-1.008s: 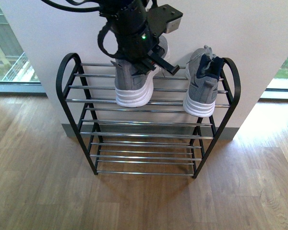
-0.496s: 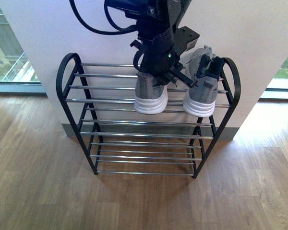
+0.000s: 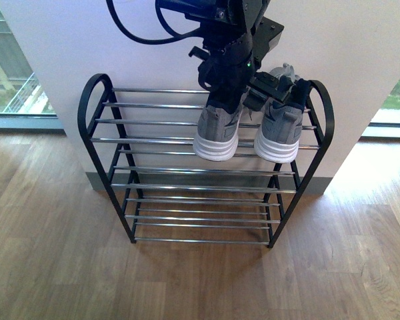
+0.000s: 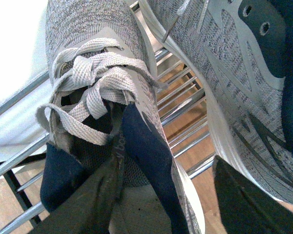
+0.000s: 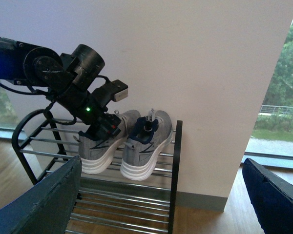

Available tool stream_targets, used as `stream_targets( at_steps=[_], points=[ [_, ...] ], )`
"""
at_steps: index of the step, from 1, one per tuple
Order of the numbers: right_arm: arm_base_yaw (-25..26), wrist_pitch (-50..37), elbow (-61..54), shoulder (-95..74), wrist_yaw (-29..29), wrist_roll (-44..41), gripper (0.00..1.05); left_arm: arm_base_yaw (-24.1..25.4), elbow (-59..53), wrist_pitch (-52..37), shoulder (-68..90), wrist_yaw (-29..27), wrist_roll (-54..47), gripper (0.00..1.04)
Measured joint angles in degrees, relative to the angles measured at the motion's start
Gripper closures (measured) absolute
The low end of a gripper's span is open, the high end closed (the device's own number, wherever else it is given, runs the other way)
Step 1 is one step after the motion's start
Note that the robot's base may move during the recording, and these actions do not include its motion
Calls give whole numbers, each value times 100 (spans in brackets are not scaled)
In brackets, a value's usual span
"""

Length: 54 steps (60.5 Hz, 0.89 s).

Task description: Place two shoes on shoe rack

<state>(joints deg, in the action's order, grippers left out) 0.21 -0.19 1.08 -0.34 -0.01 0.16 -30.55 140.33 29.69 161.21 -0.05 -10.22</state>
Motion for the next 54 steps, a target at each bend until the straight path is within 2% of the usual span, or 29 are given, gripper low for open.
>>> stream_targets(
  at_steps=[11,14,26,34,43,54],
  points=[
    [0,0,0,0,0,0,9,9,-1644,-1126,-1062,-317,461,13],
    [0,0,2,0,0,0,9,20,-2090,-1438,-1405,-459,490,8],
    [0,0,2,0,0,0,9,146,-4212,-2763,-3185,-1012,584,9],
    [0,0,0,0,-2,0,9,302,-6279,-3869,-4977,-1215,555,9],
    [0,0,0,0,-2,0,9,389,-7834,-4057,-6557,-1486,758,9],
    [0,0,0,0,0,0,9,514,-9029,-4111,-7879,-1884,1099,9]
  ],
)
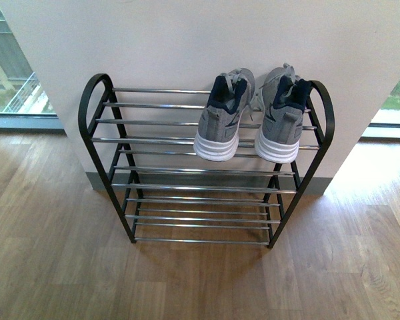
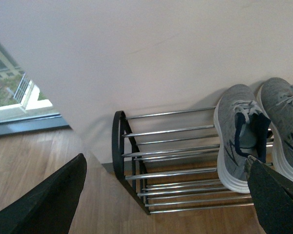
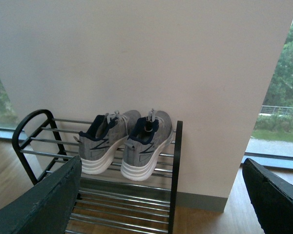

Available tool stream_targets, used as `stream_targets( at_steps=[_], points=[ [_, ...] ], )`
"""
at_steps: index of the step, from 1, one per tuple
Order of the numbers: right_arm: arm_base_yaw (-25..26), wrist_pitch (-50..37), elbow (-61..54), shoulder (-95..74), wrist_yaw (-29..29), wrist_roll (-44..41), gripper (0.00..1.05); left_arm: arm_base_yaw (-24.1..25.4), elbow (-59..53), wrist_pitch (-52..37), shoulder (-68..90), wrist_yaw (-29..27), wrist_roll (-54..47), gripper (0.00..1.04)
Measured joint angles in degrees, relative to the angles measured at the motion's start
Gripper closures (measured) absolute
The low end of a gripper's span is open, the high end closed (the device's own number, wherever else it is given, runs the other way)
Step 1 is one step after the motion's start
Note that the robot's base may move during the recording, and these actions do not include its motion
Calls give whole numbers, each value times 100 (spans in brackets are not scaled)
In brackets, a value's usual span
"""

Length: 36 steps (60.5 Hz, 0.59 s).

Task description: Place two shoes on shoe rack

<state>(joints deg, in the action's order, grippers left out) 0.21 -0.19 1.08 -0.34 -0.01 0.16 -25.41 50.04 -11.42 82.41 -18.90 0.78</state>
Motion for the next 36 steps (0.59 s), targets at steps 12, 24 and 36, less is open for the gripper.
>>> stream_targets(
  at_steps=[12,24,36],
  points=[
    [0,0,0,0,-2,0,9,129,-776,39,-1008,-236,557,9],
    [0,0,2,0,-2,0,9,490,-2098,-2608,-1379,-48,111,38],
    [-2,0,0,0,0,0,9,1036,-3097,-2983,-2188,411,11,72]
  ],
)
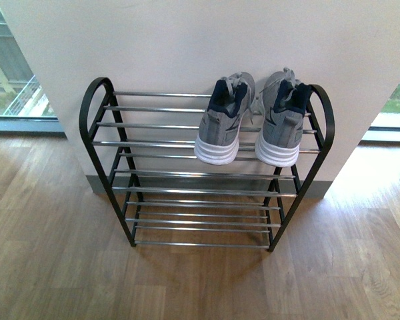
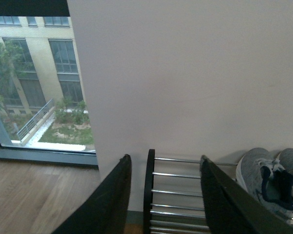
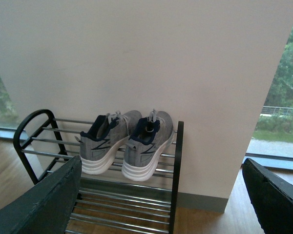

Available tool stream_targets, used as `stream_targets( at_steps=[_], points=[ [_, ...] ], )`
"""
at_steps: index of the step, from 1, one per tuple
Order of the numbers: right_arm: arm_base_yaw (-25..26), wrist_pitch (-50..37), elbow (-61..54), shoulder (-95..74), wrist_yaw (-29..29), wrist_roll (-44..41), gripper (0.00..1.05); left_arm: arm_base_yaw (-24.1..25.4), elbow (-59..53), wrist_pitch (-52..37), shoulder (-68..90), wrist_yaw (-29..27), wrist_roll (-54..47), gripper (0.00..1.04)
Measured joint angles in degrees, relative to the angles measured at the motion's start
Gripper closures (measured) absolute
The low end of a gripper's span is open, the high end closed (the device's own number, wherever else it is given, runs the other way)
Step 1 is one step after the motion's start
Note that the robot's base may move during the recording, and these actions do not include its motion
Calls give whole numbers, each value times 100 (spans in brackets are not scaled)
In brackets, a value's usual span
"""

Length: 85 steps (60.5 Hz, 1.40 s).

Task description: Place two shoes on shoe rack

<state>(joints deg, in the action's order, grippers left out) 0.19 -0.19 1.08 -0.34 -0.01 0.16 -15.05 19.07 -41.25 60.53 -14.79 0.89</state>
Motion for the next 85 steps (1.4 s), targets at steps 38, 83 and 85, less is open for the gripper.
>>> stream_targets(
  at_steps=[38,83,85],
  points=[
    [2,0,0,0,0,0,9,1362,-1499,848,-2310,1434,-48,103],
    [0,0,2,2,0,0,9,1486,-1827,2216,-4144,1480,-50,103],
    [0,0,0,2,0,0,9,1486,-1827,2282,-4212,1480,-50,103]
  ],
)
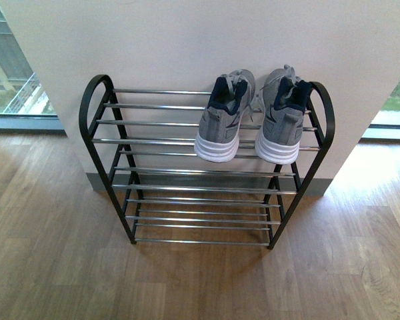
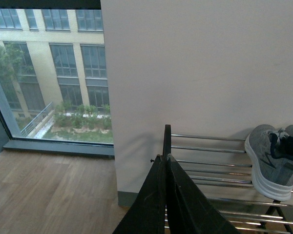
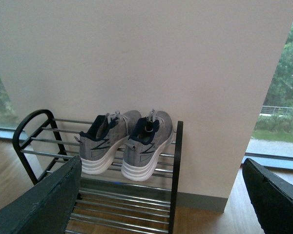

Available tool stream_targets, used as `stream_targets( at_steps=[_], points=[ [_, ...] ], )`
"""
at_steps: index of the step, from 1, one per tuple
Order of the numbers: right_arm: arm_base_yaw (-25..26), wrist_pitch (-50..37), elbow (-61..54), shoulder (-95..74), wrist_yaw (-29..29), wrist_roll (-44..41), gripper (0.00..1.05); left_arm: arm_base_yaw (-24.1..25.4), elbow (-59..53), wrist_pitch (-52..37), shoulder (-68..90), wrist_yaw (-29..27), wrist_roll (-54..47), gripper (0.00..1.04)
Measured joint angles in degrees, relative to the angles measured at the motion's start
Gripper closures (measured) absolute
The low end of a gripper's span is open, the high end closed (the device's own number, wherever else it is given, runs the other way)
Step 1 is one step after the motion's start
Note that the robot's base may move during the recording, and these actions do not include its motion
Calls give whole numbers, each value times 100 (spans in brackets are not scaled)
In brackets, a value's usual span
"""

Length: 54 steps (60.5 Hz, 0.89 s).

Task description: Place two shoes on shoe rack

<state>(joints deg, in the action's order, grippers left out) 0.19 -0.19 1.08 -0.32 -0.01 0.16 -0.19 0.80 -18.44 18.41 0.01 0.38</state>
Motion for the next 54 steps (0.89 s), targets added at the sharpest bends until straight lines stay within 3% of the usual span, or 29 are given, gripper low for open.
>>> stream_targets(
  at_steps=[25,33,54],
  points=[
    [0,0,2,0,0,0,9,0,0,824,-824,0,0,103],
    [0,0,0,-2,0,0,9,0,0,1797,-1663,0,0,103],
    [-9,2,2,0,17,0,9,7,0,1847,-1746,-2,-7,103]
  ],
)
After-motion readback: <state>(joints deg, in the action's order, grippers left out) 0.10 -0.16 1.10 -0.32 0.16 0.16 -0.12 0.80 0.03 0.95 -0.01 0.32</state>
